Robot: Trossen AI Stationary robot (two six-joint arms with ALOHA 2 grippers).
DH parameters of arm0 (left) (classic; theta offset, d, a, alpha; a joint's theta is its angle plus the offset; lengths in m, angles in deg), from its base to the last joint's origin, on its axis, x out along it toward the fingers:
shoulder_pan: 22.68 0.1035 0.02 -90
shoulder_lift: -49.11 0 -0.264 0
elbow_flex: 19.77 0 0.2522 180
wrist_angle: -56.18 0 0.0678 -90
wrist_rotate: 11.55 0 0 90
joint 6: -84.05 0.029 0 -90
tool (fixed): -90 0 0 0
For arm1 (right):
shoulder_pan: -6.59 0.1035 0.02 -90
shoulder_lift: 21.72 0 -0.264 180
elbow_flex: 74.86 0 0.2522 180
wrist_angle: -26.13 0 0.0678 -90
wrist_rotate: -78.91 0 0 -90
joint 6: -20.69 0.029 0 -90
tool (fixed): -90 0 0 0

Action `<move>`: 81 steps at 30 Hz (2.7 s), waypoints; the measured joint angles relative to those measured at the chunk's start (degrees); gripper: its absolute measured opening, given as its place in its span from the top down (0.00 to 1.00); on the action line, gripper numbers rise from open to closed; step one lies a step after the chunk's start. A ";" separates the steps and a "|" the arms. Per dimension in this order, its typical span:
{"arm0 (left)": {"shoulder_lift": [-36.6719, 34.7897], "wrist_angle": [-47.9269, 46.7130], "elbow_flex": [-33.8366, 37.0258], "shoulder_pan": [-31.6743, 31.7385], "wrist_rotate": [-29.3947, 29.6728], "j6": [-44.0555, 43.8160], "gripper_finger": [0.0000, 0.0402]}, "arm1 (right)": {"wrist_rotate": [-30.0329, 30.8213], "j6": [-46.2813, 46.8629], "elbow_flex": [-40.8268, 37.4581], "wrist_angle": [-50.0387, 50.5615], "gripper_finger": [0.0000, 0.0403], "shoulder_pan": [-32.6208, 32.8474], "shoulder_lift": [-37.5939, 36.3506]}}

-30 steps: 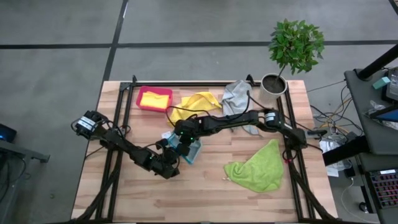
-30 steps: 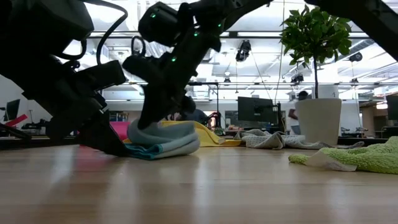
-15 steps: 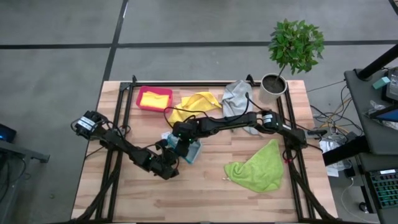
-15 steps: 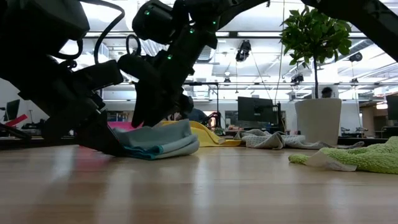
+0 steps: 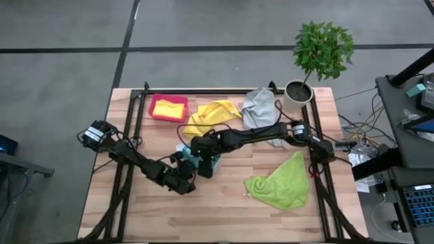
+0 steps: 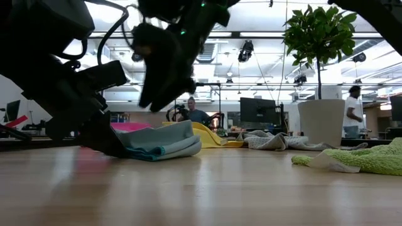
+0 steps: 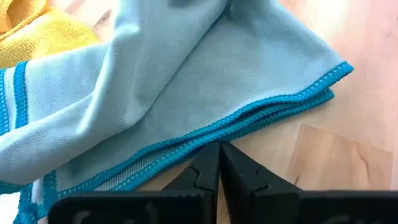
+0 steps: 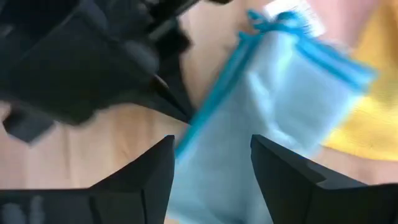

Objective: Fold microfiber towels
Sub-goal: Fold the light blue microfiber cloth

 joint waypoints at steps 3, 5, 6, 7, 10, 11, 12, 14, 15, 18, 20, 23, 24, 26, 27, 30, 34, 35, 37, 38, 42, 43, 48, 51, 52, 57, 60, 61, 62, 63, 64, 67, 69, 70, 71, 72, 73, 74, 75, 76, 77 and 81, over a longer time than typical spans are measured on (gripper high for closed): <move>0.01 0.00 0.00 0.00 0.06 0.00 1.00 | 1.12 -4.46 -0.64 3.00 0.50 -0.57 -1.74; 0.01 0.04 0.00 -0.02 0.12 0.02 1.00 | 1.45 -6.89 -1.92 3.86 0.50 -0.79 -2.78; 0.01 0.04 0.00 -0.04 0.14 0.02 1.00 | 1.39 -8.38 -2.59 4.27 0.50 -0.98 -3.21; 0.01 0.04 0.00 -0.04 0.16 0.02 1.00 | 1.30 -10.01 -3.32 4.66 0.50 -1.17 -3.72; 0.03 0.10 0.00 -0.07 0.20 0.04 1.00 | 1.29 -14.15 -6.10 4.46 0.50 -2.36 -5.14; 0.03 0.12 0.00 -0.07 0.21 0.04 1.00 | 1.54 -14.74 -7.26 4.06 0.50 -2.87 -5.60; 0.03 0.14 0.00 -0.07 0.24 0.05 1.00 | 1.60 -15.29 -8.38 3.14 0.50 -3.36 -5.92; 0.06 0.20 0.00 -0.07 0.29 0.07 1.00 | 1.72 -15.72 -10.49 1.06 0.50 -4.25 -6.45; 0.06 0.22 0.00 -0.07 0.34 0.07 1.00 | 1.66 -15.87 -11.42 0.21 0.50 -4.59 -6.56; 0.06 0.25 0.00 -0.07 0.38 0.09 1.00 | 1.40 -16.61 -13.77 -3.02 0.50 -5.49 -6.67; 0.06 0.29 0.00 -0.09 0.38 0.09 1.00 | 1.44 -16.77 -15.69 -5.07 0.50 -5.73 -6.70; 0.08 0.52 0.00 -0.09 0.40 0.11 1.00 | 1.36 -17.02 -17.61 -7.47 0.55 -5.73 -6.70; 0.08 0.62 0.00 -0.09 0.40 0.12 1.00 | 1.19 -17.02 -17.91 -8.07 0.58 -5.62 -6.70; 0.08 0.65 0.00 -0.09 0.40 0.11 1.00 | 1.19 -16.80 -18.22 -9.02 0.66 -5.33 -6.78; 0.08 0.66 0.01 -0.09 0.40 0.13 1.00 | 1.14 -16.78 -18.24 -8.97 0.70 -5.21 -6.80; 0.08 0.70 0.02 -0.09 0.40 0.13 1.00 | 0.76 -16.72 -18.09 -8.73 0.84 -4.52 -6.81; 0.08 0.77 0.02 -0.09 0.40 0.13 1.00 | -1.65 -15.95 -17.11 -8.40 0.96 -3.00 -6.83; 0.08 0.79 0.02 -0.09 0.40 0.13 1.00 | -1.83 -15.45 -16.94 -8.40 0.96 -2.52 -6.83; 0.08 0.85 0.02 -0.09 0.40 0.13 1.00 | -1.89 -14.16 -16.87 -8.40 0.97 -1.67 -6.85; 0.08 0.87 0.02 -0.09 0.40 0.13 1.00 | -1.91 -13.59 -16.87 -8.38 0.97 -1.25 -6.85; 0.08 1.09 0.02 -0.09 0.38 0.13 1.00 | -1.83 -11.04 -16.92 -8.49 0.97 0.51 -6.79; 0.08 1.12 0.02 -0.09 0.37 0.13 1.00 | -1.82 -10.60 -16.93 -8.61 0.97 0.98 -6.72; 0.08 1.22 0.02 -0.09 0.36 0.13 1.00 | -1.96 -7.10 -16.98 -10.17 0.97 2.73 -5.87; 0.08 1.22 0.02 -0.09 0.36 -0.30 1.00 | -1.85 -5.48 -16.98 -11.66 0.97 3.17 -4.86; 0.08 1.22 0.02 -0.09 0.36 -0.82 1.00 | -1.84 -5.40 -16.98 -11.92 0.97 3.28 -4.29; 0.08 1.24 0.02 -0.11 0.32 -1.18 1.00 | -1.89 -5.40 -17.03 -12.04 0.97 3.72 -3.27; -0.09 1.22 0.02 -0.11 0.20 -1.18 1.00 | -2.77 -5.43 -17.03 -12.95 0.97 3.95 -3.29; -0.36 1.15 0.02 -0.11 -0.14 -1.18 1.00 | -3.66 -5.37 -17.05 -13.17 0.97 3.95 -3.29; -0.77 1.11 0.02 -0.09 -0.96 -1.18 1.00 | -4.82 -5.04 -17.11 -13.29 0.97 3.95 -3.29; -1.45 0.91 0.02 -0.07 -2.27 -1.18 1.00 | -5.90 -4.66 -17.14 -13.28 0.97 3.93 -3.29; -2.25 0.38 0.02 -0.08 -3.62 -1.06 1.00 | -6.73 -4.12 -17.14 -13.32 0.96 3.93 -3.29; -5.17 -1.92 -0.02 -0.17 -7.32 -0.99 1.00 | -7.36 -3.33 -17.34 -13.43 0.91 3.95 -3.29; -7.32 -3.15 -0.03 -0.12 -8.80 -0.98 1.00 | -7.36 -3.23 -17.42 -13.35 0.85 3.95 -3.29; -8.42 -3.85 -0.07 -0.11 -9.48 -0.97 1.00 | -7.38 -3.23 -17.43 -13.45 0.82 3.95 -3.29; -9.60 -5.05 -0.07 -0.11 -10.07 -0.93 1.00 | -7.39 -3.22 -17.44 -13.54 0.79 3.95 -3.29; -10.83 -6.09 -0.07 -0.11 -10.68 -0.85 1.00 | -7.52 -3.20 -17.43 -13.56 0.76 4.01 -3.31; -11.92 -6.63 -0.07 -0.11 -11.48 -0.83 1.00 | -7.79 -3.18 -17.43 -13.54 0.74 4.06 -3.33; -13.19 -7.57 -0.09 -0.11 -11.99 -0.83 1.00 | -8.12 -3.06 -17.44 -13.54 0.71 4.12 -3.33; -14.52 -8.85 -0.07 -0.11 -12.33 -0.83 1.00 | -8.79 -2.99 -17.42 -13.50 0.69 4.19 -3.33; -15.81 -9.45 -0.07 -0.11 -12.45 -0.83 1.00 | -9.62 -2.96 -17.42 -13.43 0.67 4.32 -3.33; -16.99 -9.71 -0.08 -0.11 -12.55 -0.75 1.00 | -10.30 -2.93 -17.41 -13.29 0.65 4.44 -3.33; -21.57 -11.20 -0.09 -0.04 -11.09 3.13 1.00 | -11.01 -2.11 -17.35 -12.52 0.60 4.90 -3.59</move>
